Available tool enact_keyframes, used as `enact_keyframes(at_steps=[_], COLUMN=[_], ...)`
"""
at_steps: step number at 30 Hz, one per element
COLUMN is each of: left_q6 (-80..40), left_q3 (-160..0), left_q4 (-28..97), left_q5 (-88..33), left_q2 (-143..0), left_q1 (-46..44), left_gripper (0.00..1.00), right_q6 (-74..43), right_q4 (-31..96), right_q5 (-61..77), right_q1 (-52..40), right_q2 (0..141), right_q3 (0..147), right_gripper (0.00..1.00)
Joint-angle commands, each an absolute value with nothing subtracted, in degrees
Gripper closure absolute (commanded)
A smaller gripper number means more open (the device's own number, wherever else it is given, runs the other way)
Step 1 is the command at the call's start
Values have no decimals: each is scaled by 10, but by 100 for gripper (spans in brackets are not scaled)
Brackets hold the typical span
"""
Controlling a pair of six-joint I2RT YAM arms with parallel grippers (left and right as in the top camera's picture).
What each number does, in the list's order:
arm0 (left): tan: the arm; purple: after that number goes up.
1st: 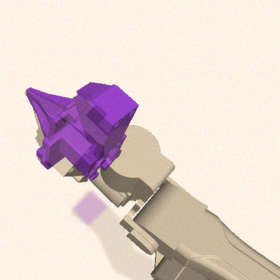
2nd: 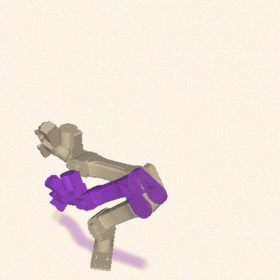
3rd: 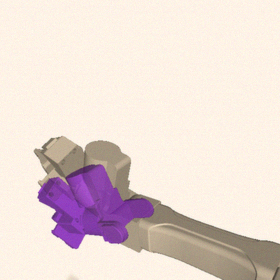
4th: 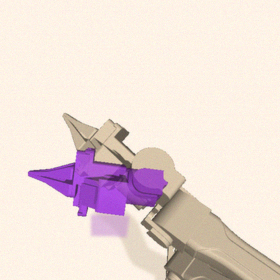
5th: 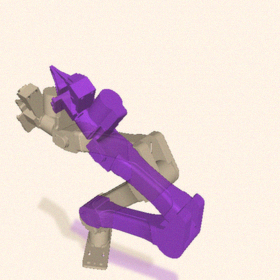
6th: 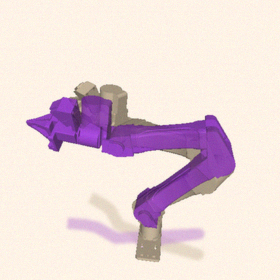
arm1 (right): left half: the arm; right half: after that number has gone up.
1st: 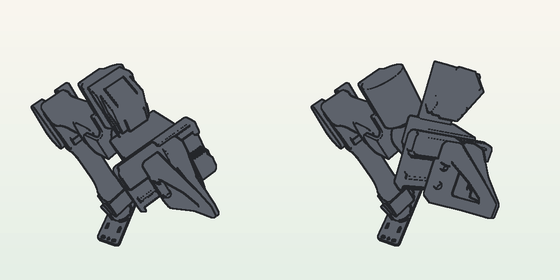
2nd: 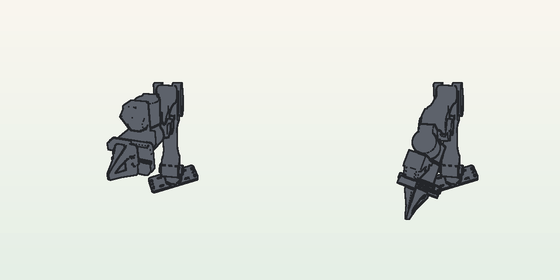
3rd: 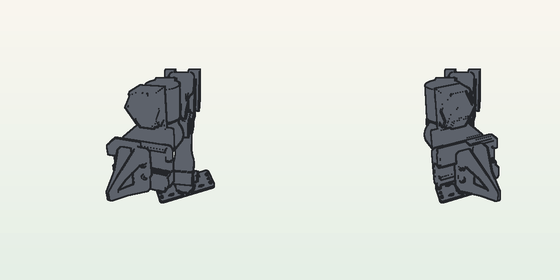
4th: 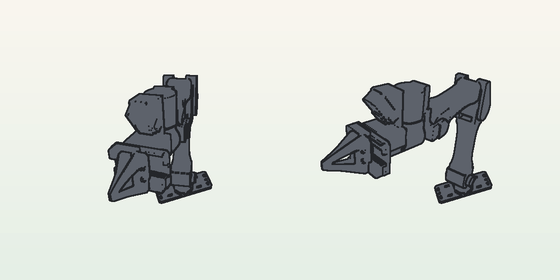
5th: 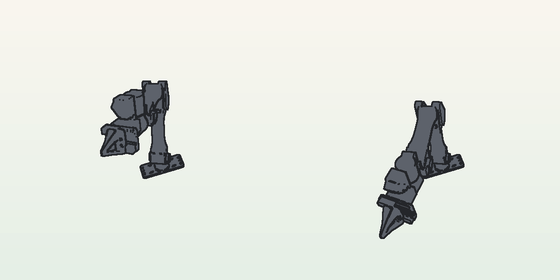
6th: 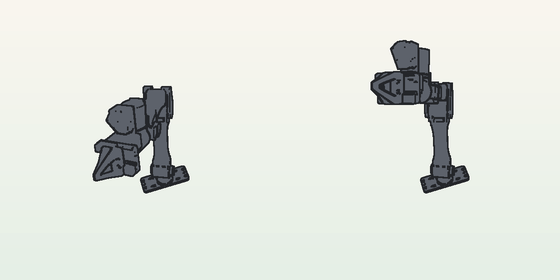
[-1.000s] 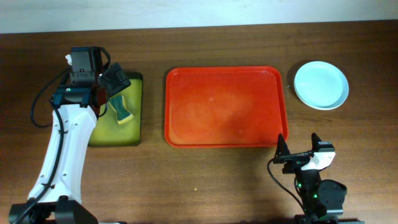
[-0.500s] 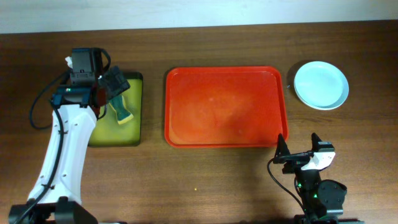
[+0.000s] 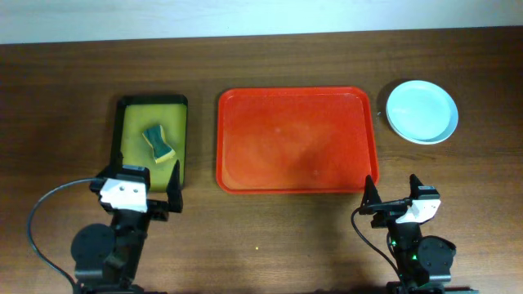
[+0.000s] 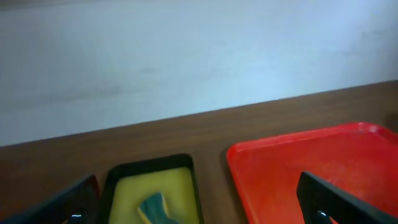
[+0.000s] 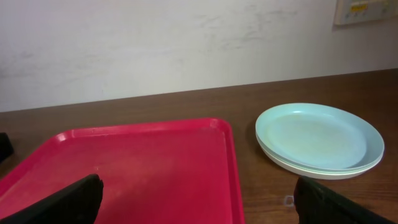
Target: Clean dirty plates on tray and stack at the side
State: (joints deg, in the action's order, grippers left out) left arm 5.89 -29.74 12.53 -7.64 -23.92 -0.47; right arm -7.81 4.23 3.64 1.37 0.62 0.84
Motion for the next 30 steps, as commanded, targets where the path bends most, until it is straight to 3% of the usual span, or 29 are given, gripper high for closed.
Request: enact_keyframes(at_steps=[1, 11, 15, 20, 25, 30], left_q6=[110, 119, 119, 113, -24, -28], left_q3=[-245, -13, -5, -5, -5, -5], left_q4=[115, -112, -91, 51, 42, 44], left_q5=[-93, -81, -59, 11, 68, 63], left_q2=[-187, -3, -3, -3, -3, -3], left_q1=[-4, 7, 7, 7, 29, 32], left_gripper=[1, 1, 1, 1, 1, 1], right_q6=[-78, -78, -78, -78, -78, -78], right_q4=[43, 43, 43, 43, 43, 43], right_q5=[29, 29, 29, 29, 29, 29], right_q1=[16, 16, 16, 16, 16, 16], right_q2=[2, 2, 2, 2, 2, 2], right_q3=[3, 3, 3, 3, 3, 3], right_gripper=[1, 1, 1, 1, 1, 1])
